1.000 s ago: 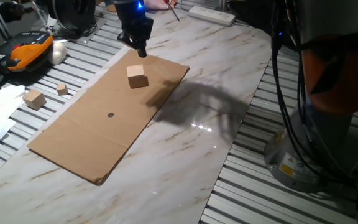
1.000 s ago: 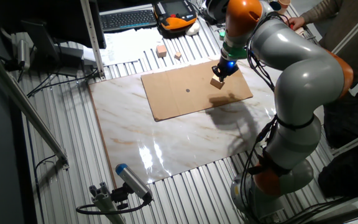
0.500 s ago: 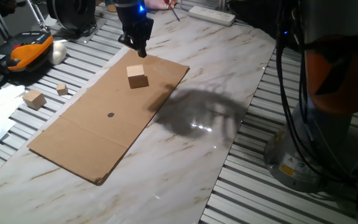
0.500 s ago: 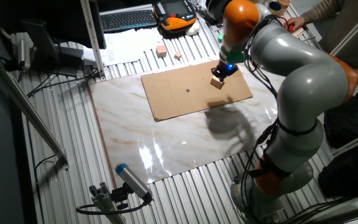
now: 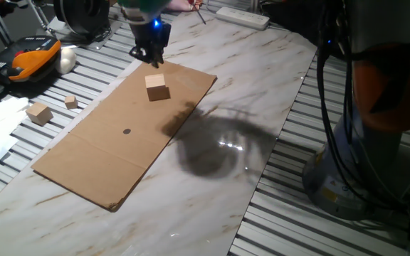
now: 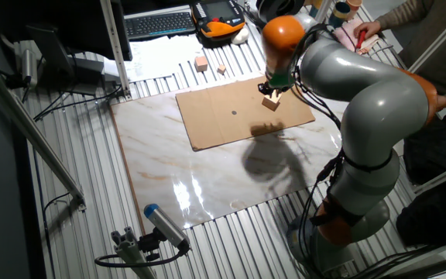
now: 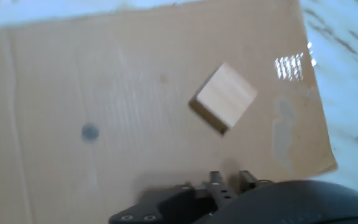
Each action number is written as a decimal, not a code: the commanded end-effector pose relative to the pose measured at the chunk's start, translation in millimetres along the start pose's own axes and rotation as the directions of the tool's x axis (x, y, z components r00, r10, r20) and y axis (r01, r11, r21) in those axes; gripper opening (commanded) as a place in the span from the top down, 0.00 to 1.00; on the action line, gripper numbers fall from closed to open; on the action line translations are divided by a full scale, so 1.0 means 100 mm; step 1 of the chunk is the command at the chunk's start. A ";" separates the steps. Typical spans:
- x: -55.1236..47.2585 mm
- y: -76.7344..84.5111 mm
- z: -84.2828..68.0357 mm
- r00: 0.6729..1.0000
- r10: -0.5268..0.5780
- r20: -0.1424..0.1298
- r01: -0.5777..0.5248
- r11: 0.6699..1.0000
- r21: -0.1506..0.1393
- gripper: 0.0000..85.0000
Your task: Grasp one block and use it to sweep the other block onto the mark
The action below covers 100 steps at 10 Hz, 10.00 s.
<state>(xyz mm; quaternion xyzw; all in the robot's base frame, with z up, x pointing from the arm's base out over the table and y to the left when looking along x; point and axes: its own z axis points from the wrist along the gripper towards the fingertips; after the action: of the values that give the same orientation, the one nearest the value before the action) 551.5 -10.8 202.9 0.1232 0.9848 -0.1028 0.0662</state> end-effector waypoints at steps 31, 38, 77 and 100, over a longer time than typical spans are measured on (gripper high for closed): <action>-0.35 0.64 0.50 0.941 0.301 -0.154 -0.318 0.943 -0.099 0.20; -0.35 0.64 0.50 0.953 0.253 -0.165 -0.266 0.962 -0.056 0.00; -0.12 2.01 0.43 0.854 0.484 -0.188 -0.491 0.871 0.011 0.00; -0.13 2.02 0.41 0.891 0.370 -0.263 -0.400 0.914 -0.068 0.00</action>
<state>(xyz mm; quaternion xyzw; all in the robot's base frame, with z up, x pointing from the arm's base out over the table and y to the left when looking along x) 620.4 168.5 127.8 0.3248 0.9453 -0.0107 -0.0297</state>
